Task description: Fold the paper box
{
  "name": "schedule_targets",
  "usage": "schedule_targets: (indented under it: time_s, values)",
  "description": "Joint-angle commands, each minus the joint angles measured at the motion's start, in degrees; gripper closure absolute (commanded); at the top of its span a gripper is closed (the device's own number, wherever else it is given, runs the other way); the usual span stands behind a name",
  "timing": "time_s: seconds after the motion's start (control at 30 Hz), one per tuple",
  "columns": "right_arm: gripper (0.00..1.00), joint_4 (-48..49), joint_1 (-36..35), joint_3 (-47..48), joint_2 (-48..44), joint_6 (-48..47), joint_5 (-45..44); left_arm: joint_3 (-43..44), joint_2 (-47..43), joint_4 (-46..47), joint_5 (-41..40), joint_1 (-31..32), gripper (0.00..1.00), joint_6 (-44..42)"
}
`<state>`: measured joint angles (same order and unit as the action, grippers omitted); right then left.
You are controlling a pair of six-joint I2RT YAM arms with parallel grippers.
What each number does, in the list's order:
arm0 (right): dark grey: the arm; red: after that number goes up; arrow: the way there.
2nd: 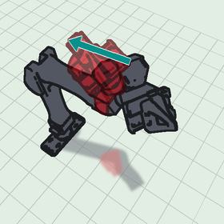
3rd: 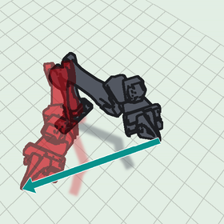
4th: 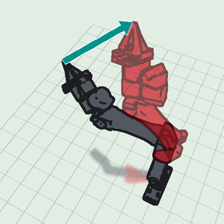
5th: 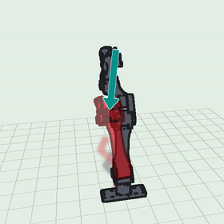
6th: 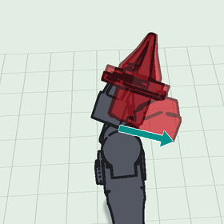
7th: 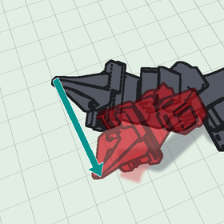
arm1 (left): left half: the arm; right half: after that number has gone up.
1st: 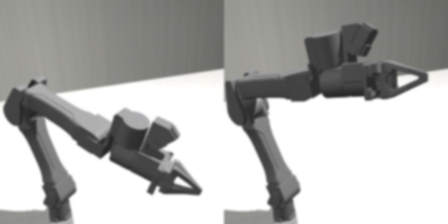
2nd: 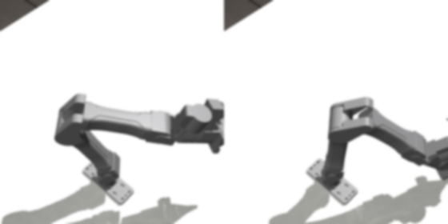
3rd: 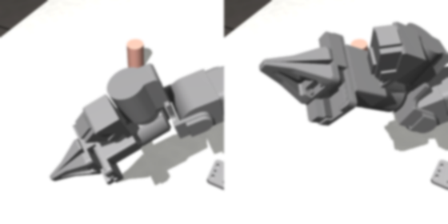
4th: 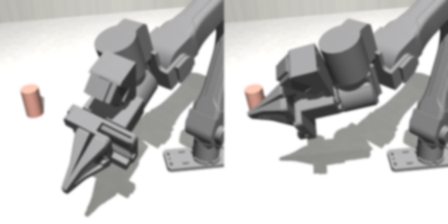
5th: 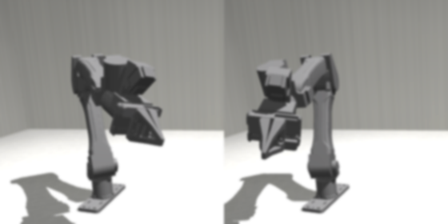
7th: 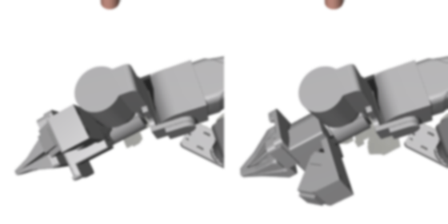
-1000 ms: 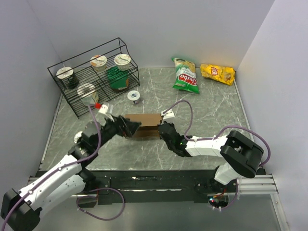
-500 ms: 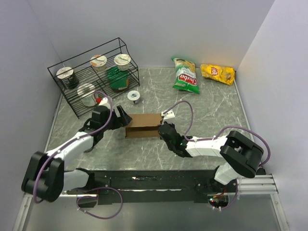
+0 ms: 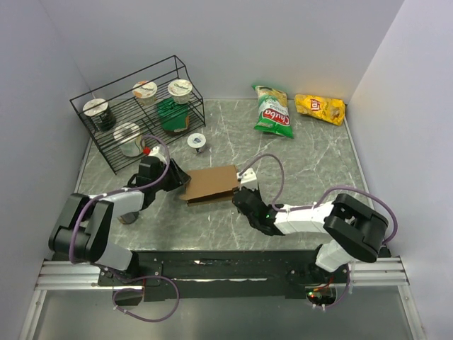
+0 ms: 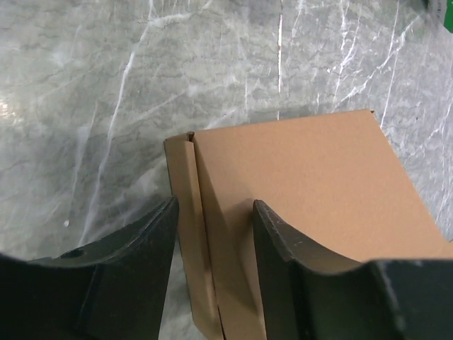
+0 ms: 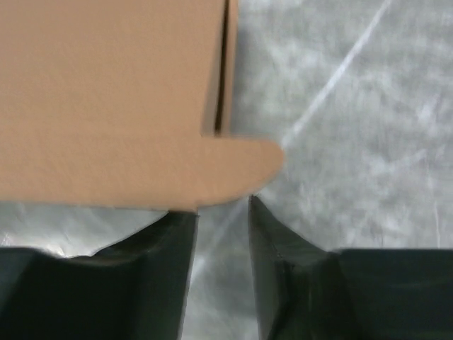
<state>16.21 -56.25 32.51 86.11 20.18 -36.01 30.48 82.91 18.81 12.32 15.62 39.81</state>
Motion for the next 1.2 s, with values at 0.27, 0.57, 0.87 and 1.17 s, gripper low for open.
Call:
schedule_targets:
  time_s: [0.27, 0.57, 0.87, 1.17]
  values:
    - [0.27, -17.7, -12.3, -2.4, -13.8, 2.8, -4.2, 0.5, 5.4, 1.9, 1.7, -0.1, 0.57, -1.2]
    - [0.25, -25.5, -21.6, -1.1, -35.2, -0.8, 0.5, 2.0, 2.6, -1.3, 0.3, -0.1, 0.54, -4.3]
    - [0.19, -37.6, -4.3, 20.0, -31.4, -0.6, 26.0, 5.6, 0.5, -6.0, -1.2, -0.1, 0.42, -6.4]
    - [0.20, -29.6, 16.9, 19.8, -20.7, 0.6, 44.0, 8.5, -4.2, -11.0, -3.3, -0.1, 0.19, -8.1]
